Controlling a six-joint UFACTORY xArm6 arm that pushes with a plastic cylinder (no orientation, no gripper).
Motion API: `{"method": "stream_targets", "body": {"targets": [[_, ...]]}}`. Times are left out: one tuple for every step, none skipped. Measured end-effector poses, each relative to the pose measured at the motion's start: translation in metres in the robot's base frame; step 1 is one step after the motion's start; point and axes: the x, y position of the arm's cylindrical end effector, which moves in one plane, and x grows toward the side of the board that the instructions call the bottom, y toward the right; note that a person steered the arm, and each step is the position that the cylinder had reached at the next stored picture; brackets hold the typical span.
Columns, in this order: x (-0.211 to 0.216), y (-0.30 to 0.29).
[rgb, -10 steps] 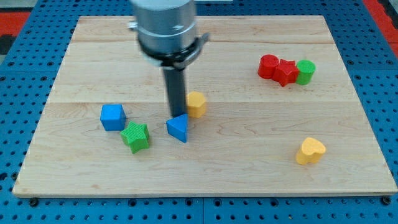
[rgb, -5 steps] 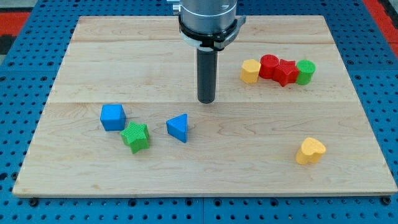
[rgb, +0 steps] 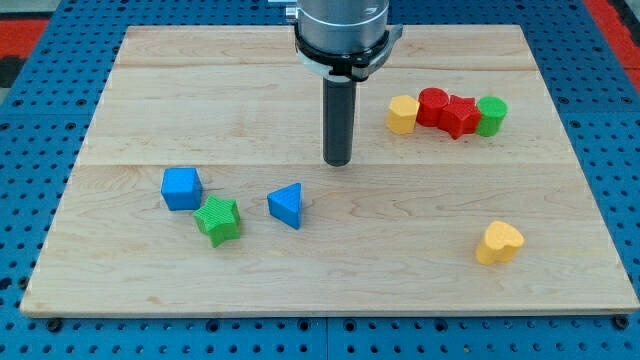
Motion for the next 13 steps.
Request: {"method": "stream_targets", "body": {"targets": [[-0.001, 0.000], [-0.005, -0.006], [-0.015, -0.006], [-0.023, -0.006], [-0.023, -0.022], [-0.023, -0.101], [-0.023, -0.134], [-0.004, -0.212], [0.047, -0.230], [0.050, -0.167], [0.050, -0.071], [0.050, -0.069], [0.043, -0.114]]}}
